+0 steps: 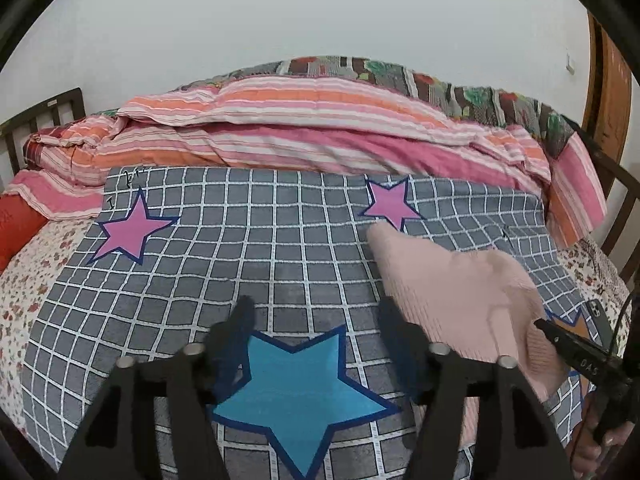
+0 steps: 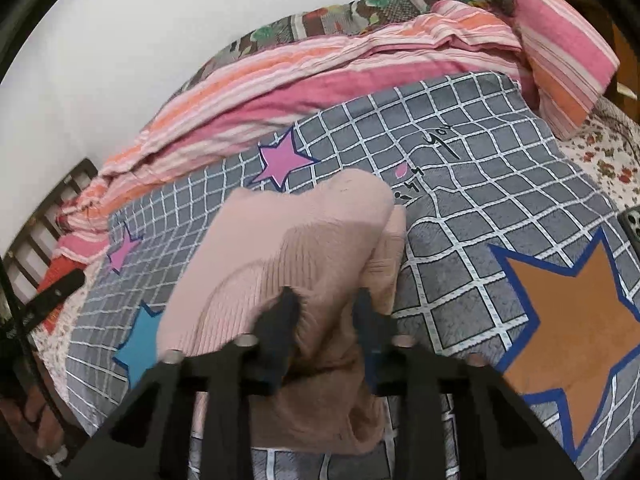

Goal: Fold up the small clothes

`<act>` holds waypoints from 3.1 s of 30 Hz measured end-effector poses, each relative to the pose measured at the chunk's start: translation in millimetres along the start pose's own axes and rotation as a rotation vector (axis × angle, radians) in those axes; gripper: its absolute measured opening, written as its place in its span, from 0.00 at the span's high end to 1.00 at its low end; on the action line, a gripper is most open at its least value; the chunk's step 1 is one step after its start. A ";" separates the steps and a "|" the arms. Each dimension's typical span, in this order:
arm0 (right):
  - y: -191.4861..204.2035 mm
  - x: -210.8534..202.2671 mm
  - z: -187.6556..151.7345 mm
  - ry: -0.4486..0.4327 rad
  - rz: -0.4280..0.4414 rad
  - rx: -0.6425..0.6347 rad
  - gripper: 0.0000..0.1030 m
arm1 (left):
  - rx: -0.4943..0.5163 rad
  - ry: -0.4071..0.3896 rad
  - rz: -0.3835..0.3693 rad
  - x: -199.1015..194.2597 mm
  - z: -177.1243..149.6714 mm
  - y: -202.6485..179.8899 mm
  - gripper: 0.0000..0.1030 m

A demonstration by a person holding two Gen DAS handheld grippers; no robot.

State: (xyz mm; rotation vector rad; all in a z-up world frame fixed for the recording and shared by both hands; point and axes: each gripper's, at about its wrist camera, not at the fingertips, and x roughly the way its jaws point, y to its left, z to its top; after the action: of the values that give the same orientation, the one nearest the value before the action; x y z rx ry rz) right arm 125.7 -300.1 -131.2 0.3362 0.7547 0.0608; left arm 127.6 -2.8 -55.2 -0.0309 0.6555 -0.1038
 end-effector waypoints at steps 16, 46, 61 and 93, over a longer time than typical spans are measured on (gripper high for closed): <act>-45.8 -29.3 -8.9 -0.035 0.050 0.098 0.81 | -0.060 0.065 -0.133 8.9 -21.4 6.0 0.39; -18.7 8.0 -18.9 -0.007 0.066 -0.041 0.90 | 0.043 0.220 -0.371 44.5 -101.1 -44.3 0.81; -48.4 46.1 -10.1 0.084 0.171 0.194 0.25 | -0.139 0.196 -0.351 17.3 -115.2 38.8 0.48; 135.7 -17.8 81.6 -0.021 0.178 -0.076 0.66 | -0.279 0.061 -0.215 -3.7 -71.7 140.1 0.48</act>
State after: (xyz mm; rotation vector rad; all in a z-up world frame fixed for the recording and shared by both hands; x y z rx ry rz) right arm 177.2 -197.6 -20.7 0.3305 0.6986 0.2524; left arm 93.1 137.3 -118.3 -0.3691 0.7225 -0.2208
